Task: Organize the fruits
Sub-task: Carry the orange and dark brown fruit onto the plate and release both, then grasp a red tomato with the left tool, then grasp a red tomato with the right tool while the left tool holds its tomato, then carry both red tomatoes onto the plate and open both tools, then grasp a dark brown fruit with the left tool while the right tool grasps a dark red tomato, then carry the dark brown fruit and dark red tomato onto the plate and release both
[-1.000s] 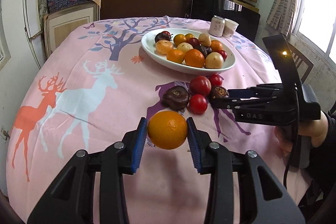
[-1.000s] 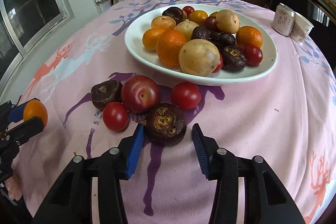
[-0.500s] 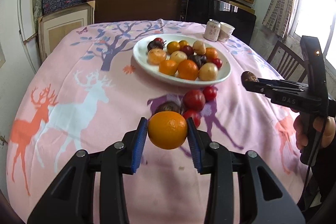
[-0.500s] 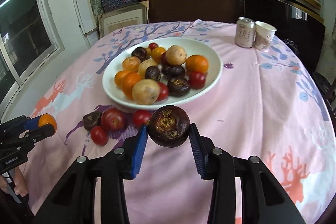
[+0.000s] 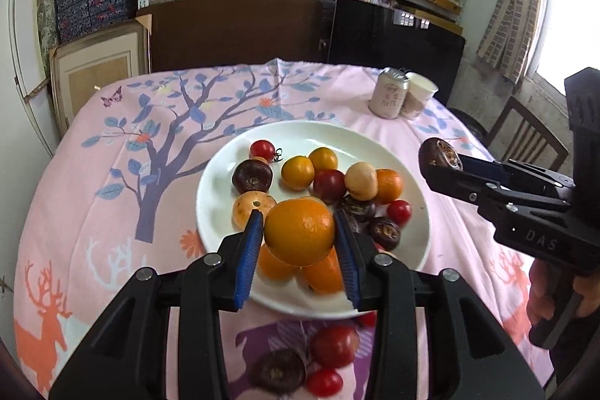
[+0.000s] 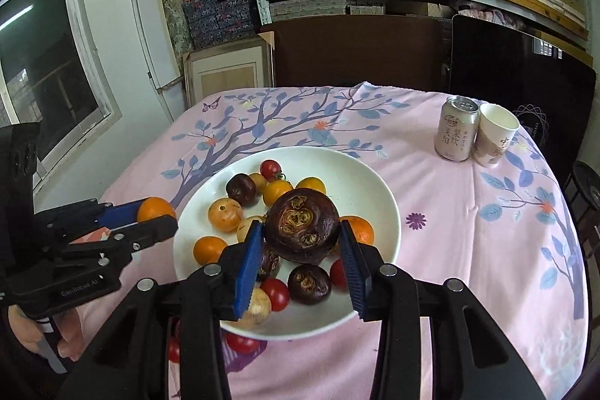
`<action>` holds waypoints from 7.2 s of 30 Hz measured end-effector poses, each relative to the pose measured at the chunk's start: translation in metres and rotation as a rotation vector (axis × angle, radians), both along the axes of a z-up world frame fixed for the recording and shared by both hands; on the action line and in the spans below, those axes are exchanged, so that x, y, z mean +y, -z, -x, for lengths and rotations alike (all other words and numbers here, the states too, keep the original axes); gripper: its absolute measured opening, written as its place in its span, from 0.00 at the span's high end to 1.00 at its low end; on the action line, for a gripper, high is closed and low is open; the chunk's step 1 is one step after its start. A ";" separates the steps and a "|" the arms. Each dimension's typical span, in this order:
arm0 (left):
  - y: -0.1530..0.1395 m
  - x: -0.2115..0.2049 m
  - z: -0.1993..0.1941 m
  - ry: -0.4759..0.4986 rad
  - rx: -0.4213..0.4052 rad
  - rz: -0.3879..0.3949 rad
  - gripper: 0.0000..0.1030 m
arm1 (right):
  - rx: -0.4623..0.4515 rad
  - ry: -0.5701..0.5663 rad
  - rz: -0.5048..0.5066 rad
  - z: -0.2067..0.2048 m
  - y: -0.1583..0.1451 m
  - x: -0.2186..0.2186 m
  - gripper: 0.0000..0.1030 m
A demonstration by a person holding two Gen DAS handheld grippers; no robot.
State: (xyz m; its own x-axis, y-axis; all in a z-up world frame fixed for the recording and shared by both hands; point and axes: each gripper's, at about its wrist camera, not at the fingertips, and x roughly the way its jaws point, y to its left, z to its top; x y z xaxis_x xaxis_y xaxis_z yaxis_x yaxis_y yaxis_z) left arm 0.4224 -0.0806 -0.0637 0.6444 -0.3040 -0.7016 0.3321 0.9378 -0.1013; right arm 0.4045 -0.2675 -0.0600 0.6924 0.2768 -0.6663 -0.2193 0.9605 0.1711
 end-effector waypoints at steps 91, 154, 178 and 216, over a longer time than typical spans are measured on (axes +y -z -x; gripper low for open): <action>0.046 0.059 0.136 -0.012 -0.079 0.059 0.72 | 0.136 0.006 -0.188 0.109 0.069 0.004 0.43; 0.025 0.007 0.001 -0.065 -0.025 0.028 0.28 | 0.055 0.113 -0.210 0.000 0.020 -0.013 0.49; 0.063 0.048 0.101 0.063 -0.063 -0.204 0.14 | 0.135 0.042 -0.243 0.129 0.069 -0.011 0.46; 0.025 0.111 0.137 0.080 -0.052 -0.038 0.59 | 0.169 -0.059 0.046 0.082 0.077 0.093 0.60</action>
State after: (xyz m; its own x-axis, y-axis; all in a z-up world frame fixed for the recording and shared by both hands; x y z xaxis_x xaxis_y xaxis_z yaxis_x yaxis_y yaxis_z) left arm 0.2854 0.0299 -0.0886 0.6552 -0.3299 -0.6796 0.4099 0.9109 -0.0470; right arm 0.3228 -0.1747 -0.1367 0.5528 0.2800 -0.7849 -0.2475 0.9545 0.1663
